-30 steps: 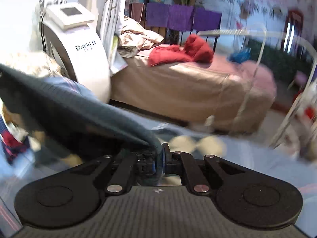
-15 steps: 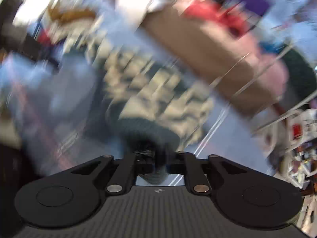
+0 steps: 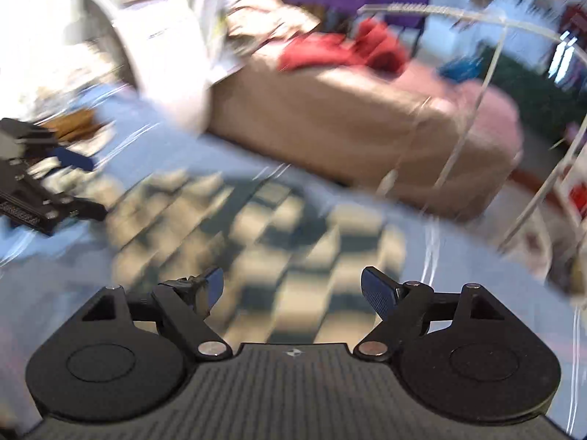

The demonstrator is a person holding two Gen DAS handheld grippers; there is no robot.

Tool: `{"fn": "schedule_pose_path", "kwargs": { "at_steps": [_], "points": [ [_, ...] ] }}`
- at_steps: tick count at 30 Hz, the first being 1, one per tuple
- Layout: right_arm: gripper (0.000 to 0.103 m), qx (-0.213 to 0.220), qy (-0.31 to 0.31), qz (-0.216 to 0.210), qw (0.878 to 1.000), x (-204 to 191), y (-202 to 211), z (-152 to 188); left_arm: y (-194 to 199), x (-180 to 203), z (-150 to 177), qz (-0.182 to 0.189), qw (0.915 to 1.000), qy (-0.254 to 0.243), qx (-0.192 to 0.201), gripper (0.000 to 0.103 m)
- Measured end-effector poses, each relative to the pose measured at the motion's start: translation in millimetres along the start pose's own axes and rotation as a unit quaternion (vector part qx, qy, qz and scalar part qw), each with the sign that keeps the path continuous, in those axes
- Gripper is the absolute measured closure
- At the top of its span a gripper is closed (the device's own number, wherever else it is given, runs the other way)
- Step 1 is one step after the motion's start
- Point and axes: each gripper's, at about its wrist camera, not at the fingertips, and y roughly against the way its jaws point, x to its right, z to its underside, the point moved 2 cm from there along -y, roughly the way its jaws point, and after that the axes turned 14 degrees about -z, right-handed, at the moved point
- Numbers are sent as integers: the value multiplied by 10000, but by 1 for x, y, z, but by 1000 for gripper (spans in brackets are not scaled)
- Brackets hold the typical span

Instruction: Fold small clothes

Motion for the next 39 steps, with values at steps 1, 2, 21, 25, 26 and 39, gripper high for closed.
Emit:
{"fn": "schedule_pose_path", "kwargs": {
  "at_steps": [1,2,21,25,26,39],
  "points": [
    [0,-45,120,56,9999,8,-25,-10,-20,-3,-6,-158,9998,-141,71,28],
    [0,-163,178,36,9997,18,-49,-15,-42,-5,-11,-239,9992,-311,20,30],
    [93,-747,137,-1142,9906,105,-68,-51,-132,-25,0,633,9887,-1314,-339,98],
    [94,168,-266,-1023,9943,88,18,-53,-70,-67,-12,852,9959,-299,26,98],
    [94,394,-374,-1014,9934,83,44,-52,-49,-76,-12,771,9967,-193,149,98],
    [93,2519,-496,-1850,9486,-36,366,-7,351,-123,-3,32,9631,1400,2300,98]
  ]
}}
